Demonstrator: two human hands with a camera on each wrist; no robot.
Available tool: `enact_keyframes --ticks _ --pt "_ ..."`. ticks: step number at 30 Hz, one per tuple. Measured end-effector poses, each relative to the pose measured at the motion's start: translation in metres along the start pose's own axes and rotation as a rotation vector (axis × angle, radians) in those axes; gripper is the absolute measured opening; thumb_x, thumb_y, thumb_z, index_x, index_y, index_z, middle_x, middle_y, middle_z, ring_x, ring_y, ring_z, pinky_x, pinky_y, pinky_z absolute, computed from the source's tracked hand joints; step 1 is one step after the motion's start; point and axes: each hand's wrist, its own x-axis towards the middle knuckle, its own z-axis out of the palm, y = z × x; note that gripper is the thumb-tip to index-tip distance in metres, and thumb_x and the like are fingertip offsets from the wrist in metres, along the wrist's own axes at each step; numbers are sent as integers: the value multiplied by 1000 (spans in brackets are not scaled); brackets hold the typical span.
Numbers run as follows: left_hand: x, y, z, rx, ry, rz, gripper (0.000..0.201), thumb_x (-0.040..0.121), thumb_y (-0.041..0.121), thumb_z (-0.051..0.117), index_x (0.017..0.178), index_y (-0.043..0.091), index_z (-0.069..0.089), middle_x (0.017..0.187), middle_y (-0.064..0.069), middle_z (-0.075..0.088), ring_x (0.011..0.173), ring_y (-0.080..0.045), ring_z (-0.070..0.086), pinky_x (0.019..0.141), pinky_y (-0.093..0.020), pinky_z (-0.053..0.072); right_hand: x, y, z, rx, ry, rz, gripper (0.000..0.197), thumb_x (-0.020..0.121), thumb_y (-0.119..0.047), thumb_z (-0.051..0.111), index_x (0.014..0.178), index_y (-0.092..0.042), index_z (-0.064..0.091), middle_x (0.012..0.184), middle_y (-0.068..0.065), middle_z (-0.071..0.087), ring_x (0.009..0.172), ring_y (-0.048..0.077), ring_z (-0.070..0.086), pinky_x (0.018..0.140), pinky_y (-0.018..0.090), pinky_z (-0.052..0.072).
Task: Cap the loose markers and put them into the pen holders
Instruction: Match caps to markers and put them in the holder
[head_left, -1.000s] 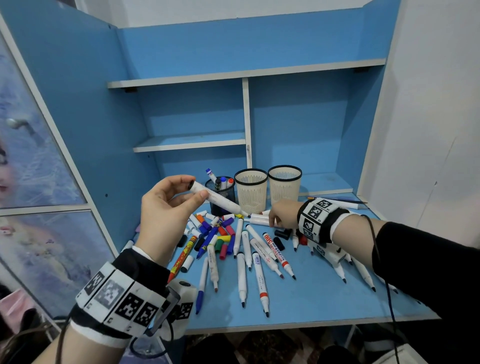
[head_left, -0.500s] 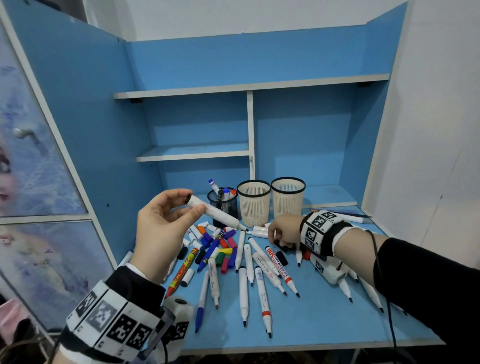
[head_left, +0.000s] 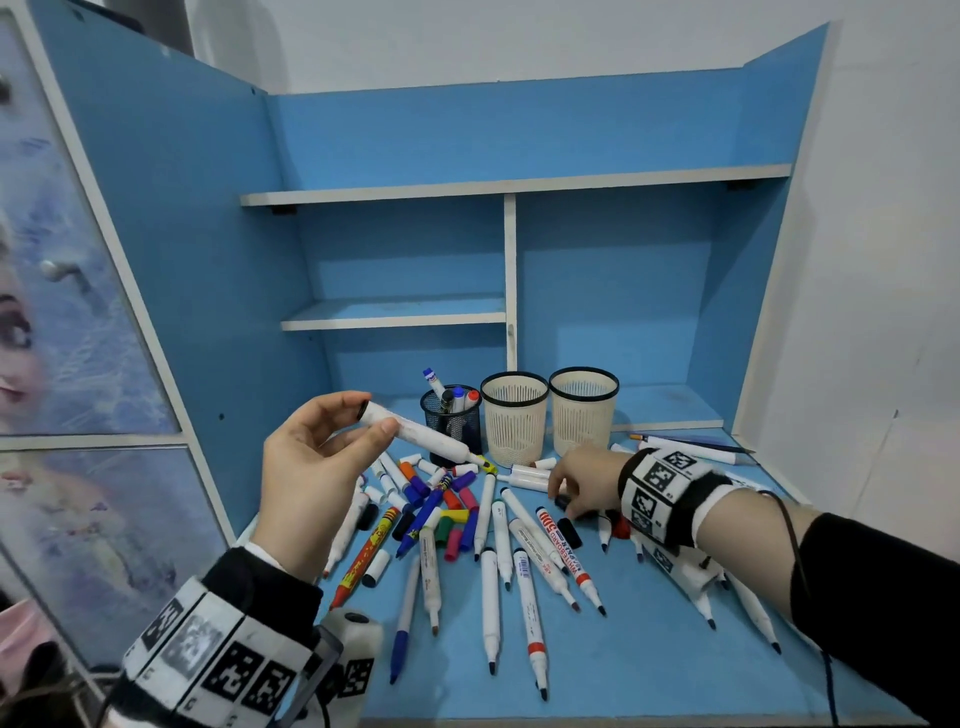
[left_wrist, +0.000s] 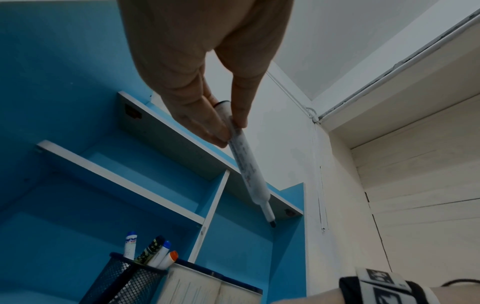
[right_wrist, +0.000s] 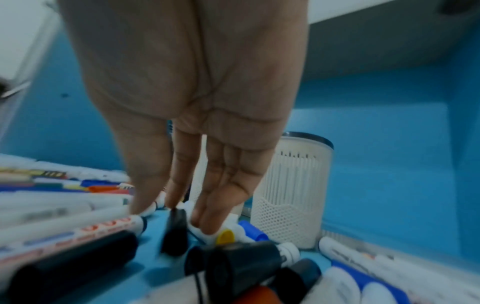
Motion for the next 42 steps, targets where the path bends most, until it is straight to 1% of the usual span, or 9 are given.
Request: enact_keyframes --ticks 2,5,9,14,17,25,33,36,42 --pt "2 2 -6 -20 21 13 24 74 1 72 91 16 65 94 -10 69 81 -20 67 78 -29 56 1 -6 3 -33 -62 -35 32 84 -25 69 114 -13 64 109 5 62 91 15 52 74 22 38" --pt "6 5 -14 -15 58 66 23 76 -2 70 90 16 64 89 -6 68 70 -5 66 66 -14 54 6 -14 5 -144 -123 -27 31 85 -20 68 114 -10 64 119 7 62 105 21 57 75 23 40" --pt "12 8 -25 -19 110 105 24 78 -5 67 89 16 62 86 -3 66 64 2 64 62 -9 51 14 -23 -1 -244 -38 -9 28 89 -11 60 117 -12 60 125 9 55 110 26 56 82 30 45" --pt "25 4 -49 -15 180 114 23 77 1 71 89 20 64 97 -9 65 83 -12 64 83 -22 54 24 -51 -12 -133 65 -144 28 92 -10 53 119 -13 61 119 9 58 108 24 56 76 25 39" --pt "32 4 -60 -23 224 116 22 77 3 71 90 19 64 98 -9 64 95 -23 61 94 -33 51 32 -77 -14 -121 38 -286 32 92 -8 51 122 -13 60 118 9 61 108 24 56 86 28 42" --pt "42 4 -79 -77 274 135 23 78 2 70 92 19 63 97 -7 63 94 -20 59 99 -37 47 68 -123 -7 -174 -62 -398 41 94 -11 49 133 -23 53 133 9 53 119 27 50 98 41 45" --pt "52 -3 -94 -103 287 119 26 72 9 72 94 18 63 101 -11 62 95 -23 59 99 -39 47 94 -145 -5 -189 -107 -406 31 91 -14 56 122 -13 60 117 11 64 108 28 57 85 31 46" --pt "56 -5 -97 -108 289 113 28 67 14 72 94 17 64 101 -12 63 96 -25 60 98 -39 47 99 -148 -9 -145 -107 -405 27 88 -12 62 115 -8 61 112 12 64 104 28 57 72 26 37" --pt "62 -12 -101 -106 288 115 26 70 10 71 93 17 63 96 -8 63 94 -24 60 96 -36 49 97 -147 -16 -35 -57 -441 24 83 -4 67 106 -4 65 105 14 64 84 17 48 71 24 36"
